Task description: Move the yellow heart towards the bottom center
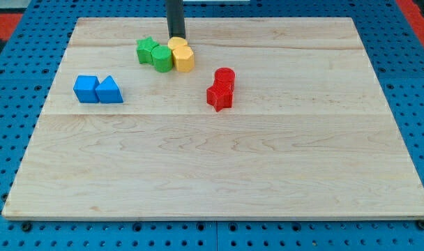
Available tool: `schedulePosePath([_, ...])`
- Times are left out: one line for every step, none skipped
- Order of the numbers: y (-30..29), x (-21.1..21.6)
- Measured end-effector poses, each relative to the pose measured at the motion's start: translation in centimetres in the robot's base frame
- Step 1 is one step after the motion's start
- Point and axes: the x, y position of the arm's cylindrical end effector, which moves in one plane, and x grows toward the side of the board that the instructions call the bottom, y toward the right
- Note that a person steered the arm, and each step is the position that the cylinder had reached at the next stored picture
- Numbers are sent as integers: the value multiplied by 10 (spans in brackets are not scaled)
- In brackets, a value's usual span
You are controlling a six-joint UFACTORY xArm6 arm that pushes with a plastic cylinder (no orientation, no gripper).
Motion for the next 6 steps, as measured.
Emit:
schedulePosePath([-10, 29])
schedulePosePath([-9, 47])
schedulePosePath([-3, 60])
schedulePosePath([0, 60])
schedulePosePath([5, 51])
schedulePosePath([27, 52])
